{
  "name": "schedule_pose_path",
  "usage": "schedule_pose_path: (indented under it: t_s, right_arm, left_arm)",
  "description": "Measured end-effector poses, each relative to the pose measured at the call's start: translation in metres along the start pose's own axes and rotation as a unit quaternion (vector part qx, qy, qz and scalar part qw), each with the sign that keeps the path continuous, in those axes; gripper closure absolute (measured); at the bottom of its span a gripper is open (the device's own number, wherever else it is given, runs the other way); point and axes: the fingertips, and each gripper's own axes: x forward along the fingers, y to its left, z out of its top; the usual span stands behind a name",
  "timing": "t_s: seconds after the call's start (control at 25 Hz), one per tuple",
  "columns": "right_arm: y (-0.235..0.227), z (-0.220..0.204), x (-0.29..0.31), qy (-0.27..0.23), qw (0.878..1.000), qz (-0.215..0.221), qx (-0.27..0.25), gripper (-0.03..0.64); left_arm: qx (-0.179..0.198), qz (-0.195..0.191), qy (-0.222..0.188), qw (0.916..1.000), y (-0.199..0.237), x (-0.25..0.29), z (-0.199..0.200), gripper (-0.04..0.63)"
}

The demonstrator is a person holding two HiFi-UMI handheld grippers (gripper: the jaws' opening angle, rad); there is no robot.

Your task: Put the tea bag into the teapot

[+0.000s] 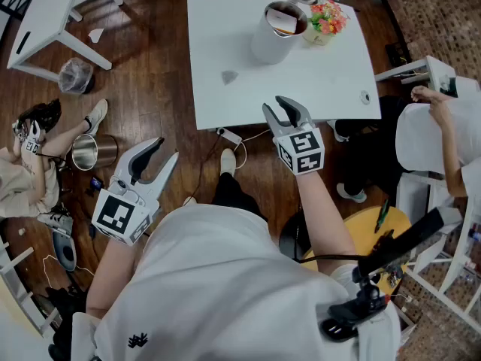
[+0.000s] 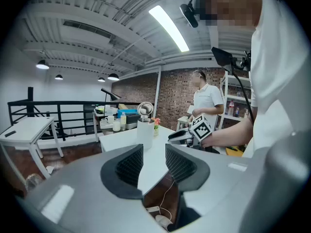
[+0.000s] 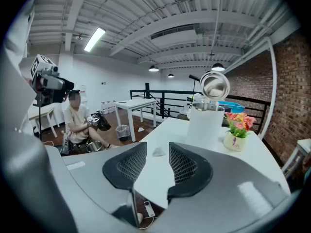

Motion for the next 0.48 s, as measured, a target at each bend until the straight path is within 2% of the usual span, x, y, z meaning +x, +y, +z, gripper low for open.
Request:
schedule_pose_path:
  t_s: [0.28,0.48]
  right_arm:
    - [-0.016,-0.022,0.119,0.05,0.997,0.054,-0.031,0.483]
    - [-0.014,-0.036,0.18,0.079,0.992,0.083,-0.047,0.484]
  left_arm:
    - [-0.017,0.055,0.009,0.9983,0.033,0.016,0.005,0.477]
    - [-0.029,0.095,0.019,0.9949,0.055,0.025,0.002,0.477]
